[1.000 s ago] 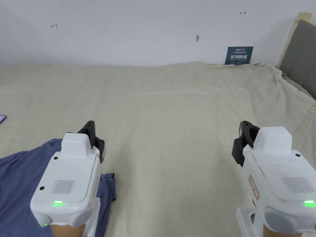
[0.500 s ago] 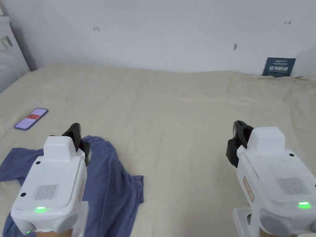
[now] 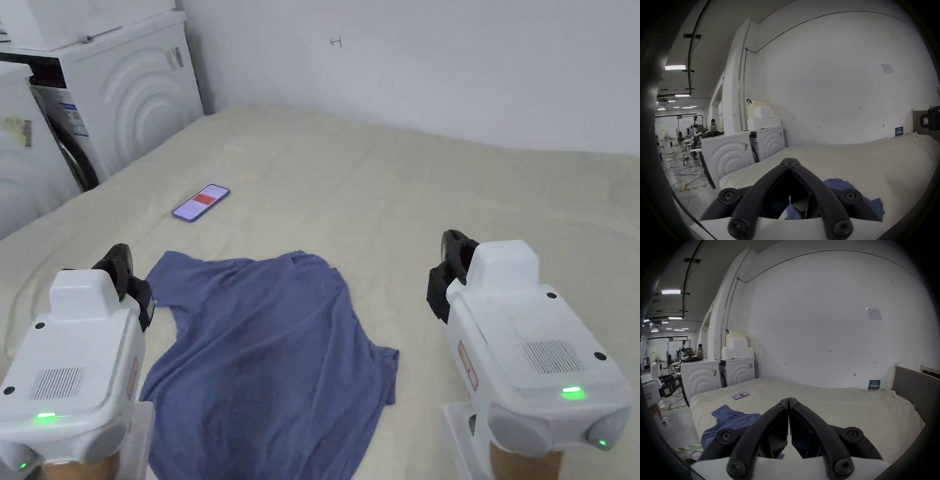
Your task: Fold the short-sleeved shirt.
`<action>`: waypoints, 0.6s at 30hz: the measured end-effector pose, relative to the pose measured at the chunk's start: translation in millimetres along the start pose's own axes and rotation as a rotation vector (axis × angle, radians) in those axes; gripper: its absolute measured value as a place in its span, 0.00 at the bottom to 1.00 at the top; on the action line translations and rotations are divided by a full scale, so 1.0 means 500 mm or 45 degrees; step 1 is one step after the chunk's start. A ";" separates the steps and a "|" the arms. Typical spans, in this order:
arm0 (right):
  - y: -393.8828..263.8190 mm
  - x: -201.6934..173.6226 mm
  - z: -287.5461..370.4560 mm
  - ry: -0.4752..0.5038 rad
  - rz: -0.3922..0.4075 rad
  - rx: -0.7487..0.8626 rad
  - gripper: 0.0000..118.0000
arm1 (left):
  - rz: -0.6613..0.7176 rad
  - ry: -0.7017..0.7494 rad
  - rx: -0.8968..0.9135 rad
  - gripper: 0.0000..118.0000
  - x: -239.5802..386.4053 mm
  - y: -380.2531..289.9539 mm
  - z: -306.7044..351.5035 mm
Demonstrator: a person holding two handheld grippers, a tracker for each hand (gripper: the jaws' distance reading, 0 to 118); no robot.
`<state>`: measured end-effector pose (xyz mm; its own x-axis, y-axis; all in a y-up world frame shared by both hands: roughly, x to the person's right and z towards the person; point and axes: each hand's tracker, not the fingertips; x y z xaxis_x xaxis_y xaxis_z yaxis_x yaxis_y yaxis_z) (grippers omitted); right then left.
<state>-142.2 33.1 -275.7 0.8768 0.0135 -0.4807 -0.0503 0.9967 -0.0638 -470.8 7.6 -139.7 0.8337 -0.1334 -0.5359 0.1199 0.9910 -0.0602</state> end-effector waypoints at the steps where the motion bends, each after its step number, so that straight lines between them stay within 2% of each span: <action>1: -0.002 -0.012 -0.005 0.018 -0.003 -0.004 0.00 | 0.004 0.018 -0.003 0.00 -0.015 -0.004 0.004; 5: -0.010 -0.042 -0.015 0.059 0.011 -0.019 0.00 | -0.004 0.067 -0.024 0.00 -0.054 -0.016 0.014; 10: -0.013 -0.037 -0.010 0.059 0.007 -0.030 0.00 | 0.039 0.056 -0.066 0.00 -0.073 -0.025 0.005; 15: -0.016 -0.001 0.005 0.000 0.030 -0.035 0.00 | 0.075 -0.040 -0.130 0.00 -0.041 -0.030 -0.037; 18: -0.020 0.024 0.013 -0.045 0.030 -0.048 0.00 | 0.092 -0.158 -0.232 0.00 -0.004 -0.036 -0.085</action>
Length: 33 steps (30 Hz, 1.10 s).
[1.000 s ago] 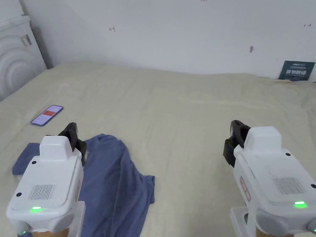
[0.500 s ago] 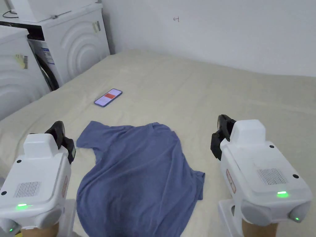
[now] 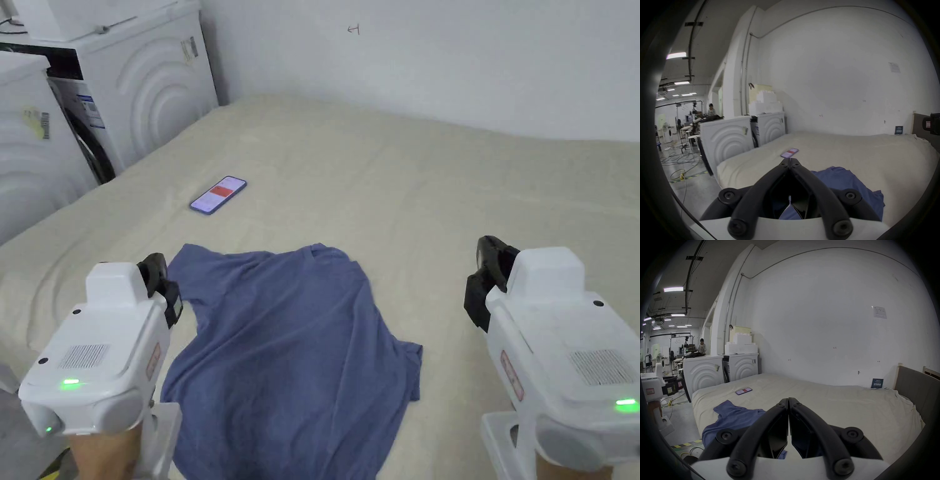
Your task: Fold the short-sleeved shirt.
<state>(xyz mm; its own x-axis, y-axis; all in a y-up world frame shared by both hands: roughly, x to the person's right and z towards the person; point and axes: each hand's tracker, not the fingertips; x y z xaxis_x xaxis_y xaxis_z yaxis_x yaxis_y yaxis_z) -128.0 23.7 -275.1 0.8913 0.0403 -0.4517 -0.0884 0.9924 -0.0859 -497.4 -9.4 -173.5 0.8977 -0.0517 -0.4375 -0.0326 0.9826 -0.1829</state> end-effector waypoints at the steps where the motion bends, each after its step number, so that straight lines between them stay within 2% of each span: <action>1: -0.002 0.009 0.002 -0.015 0.001 -0.004 0.00 | 0.018 -0.044 -0.030 0.00 0.009 0.000 -0.016; 5: -0.012 0.044 0.015 -0.078 0.010 -0.020 0.00 | 0.035 -0.161 -0.236 0.00 0.067 -0.012 -0.100; 7: -0.016 0.063 0.020 -0.112 0.017 -0.031 0.00 | 0.062 -0.197 -0.378 0.06 0.093 -0.025 -0.150; 8: -0.019 0.073 0.022 -0.129 0.020 -0.038 0.00 | 0.075 -0.195 -0.448 0.10 0.106 -0.036 -0.178; 10: -0.024 0.093 0.026 -0.165 0.025 -0.051 0.00 | 0.113 -0.215 -0.607 0.28 0.123 -0.059 -0.229; 11: -0.027 0.103 0.029 -0.179 0.026 -0.057 0.00 | 0.143 -0.230 -0.659 0.32 0.130 -0.076 -0.252; 12: -0.030 0.114 0.032 -0.198 0.027 -0.065 0.00 | 0.116 -0.251 -0.713 0.32 0.139 -0.093 -0.273; 14: -0.038 0.132 0.036 -0.231 0.032 -0.080 0.00 | 0.025 -0.270 -0.819 0.60 0.160 -0.127 -0.308; 15: -0.043 0.142 0.038 -0.247 0.033 -0.090 0.00 | -0.011 -0.264 -0.875 0.71 0.171 -0.144 -0.316; 16: -0.047 0.151 0.041 -0.262 0.034 -0.099 0.00 | -0.031 -0.267 -0.934 0.78 0.179 -0.161 -0.329; 19: -0.064 0.174 0.047 -0.312 0.018 -0.135 0.00 | -0.080 -0.300 -1.053 0.82 0.191 -0.204 -0.362; 25: -0.098 0.203 0.058 -0.382 -0.016 -0.194 0.00 | -0.108 -0.246 -1.190 0.81 0.204 -0.253 -0.386; 27: -0.105 0.209 0.060 -0.391 -0.025 -0.206 0.00 | -0.112 -0.250 -1.198 0.72 0.217 -0.234 -0.355; 29: -0.110 0.212 0.062 -0.398 -0.030 -0.211 0.00 | -0.119 -0.278 -1.206 0.58 0.229 -0.214 -0.342; 33: -0.110 0.218 0.067 -0.399 -0.051 -0.209 0.00 | -0.241 -0.288 -1.184 0.00 0.243 -0.211 -0.339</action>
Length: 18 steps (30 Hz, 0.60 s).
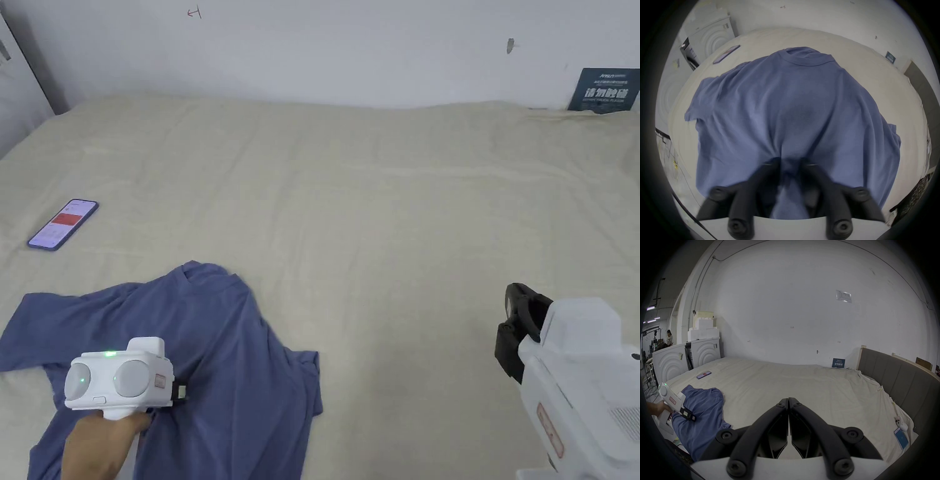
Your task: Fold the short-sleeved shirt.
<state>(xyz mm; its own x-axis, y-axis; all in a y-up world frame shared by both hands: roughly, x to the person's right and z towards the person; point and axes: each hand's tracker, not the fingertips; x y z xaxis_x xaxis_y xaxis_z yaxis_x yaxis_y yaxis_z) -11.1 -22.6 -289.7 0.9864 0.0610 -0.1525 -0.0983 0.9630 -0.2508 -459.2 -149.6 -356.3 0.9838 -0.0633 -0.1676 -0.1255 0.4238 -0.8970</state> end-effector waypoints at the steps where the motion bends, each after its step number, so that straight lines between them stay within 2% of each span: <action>1: 0.001 0.002 0.003 0.001 -0.004 0.003 0.00 | -0.033 0.047 0.006 0.00 0.002 -0.007 0.002; 6: 0.010 0.015 0.020 -0.001 -0.009 0.016 0.00 | 0.135 -0.037 0.096 0.00 0.000 -0.028 0.062; 11: 0.018 0.042 0.041 -0.011 -0.007 0.031 0.00 | 0.441 -0.348 0.280 0.00 -0.068 -0.034 0.146; 13: 0.023 0.055 0.053 -0.019 -0.012 0.043 0.00 | 0.478 -0.401 0.334 0.00 -0.073 -0.039 0.184; 18: 0.041 0.090 0.085 -0.052 -0.029 0.087 0.00 | 0.399 -0.501 0.473 0.00 -0.034 0.005 0.259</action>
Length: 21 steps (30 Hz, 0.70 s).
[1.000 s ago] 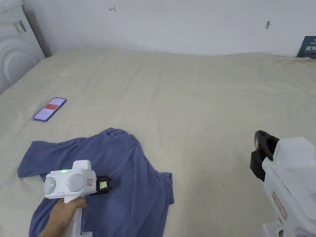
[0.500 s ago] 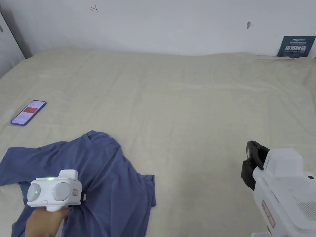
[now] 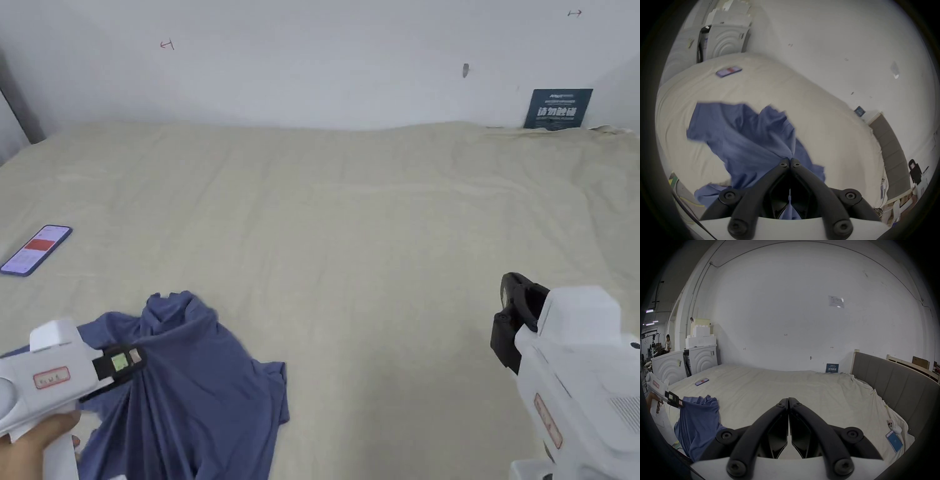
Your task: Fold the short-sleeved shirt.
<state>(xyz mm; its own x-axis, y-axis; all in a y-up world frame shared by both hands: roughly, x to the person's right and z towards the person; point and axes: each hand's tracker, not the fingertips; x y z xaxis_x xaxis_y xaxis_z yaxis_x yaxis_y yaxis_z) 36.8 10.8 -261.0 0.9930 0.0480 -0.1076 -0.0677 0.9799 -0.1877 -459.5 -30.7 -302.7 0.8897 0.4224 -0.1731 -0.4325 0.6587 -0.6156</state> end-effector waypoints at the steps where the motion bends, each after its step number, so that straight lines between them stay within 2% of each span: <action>1: 0.004 0.008 0.008 -0.011 -0.006 0.013 0.00 | -0.033 -0.038 0.009 0.00 0.027 0.016 0.003; 3: 0.010 0.025 0.023 -0.034 -0.016 0.037 0.00 | -0.061 -0.137 0.044 0.00 0.086 0.050 0.011; 7: 0.018 0.059 0.056 -0.077 -0.022 0.065 0.00 | -0.271 -0.260 0.083 0.00 0.239 0.098 0.004; 13: 0.022 0.111 0.101 -0.159 -0.012 0.092 0.00 | -0.513 -0.481 0.045 0.00 0.452 0.091 -0.027; 21: 0.028 0.191 0.150 -0.303 -0.015 0.112 0.00 | -0.601 -0.833 -0.019 0.00 0.649 0.027 -0.031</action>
<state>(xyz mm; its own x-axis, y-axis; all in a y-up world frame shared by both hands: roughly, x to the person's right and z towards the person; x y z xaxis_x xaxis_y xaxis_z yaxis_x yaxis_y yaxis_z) 138.1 43.5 -200.9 0.9892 0.0708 0.1286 -0.0580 0.9932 -0.1007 -174.6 105.8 -379.0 0.7104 0.3838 0.5900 -0.0264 0.8522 -0.5226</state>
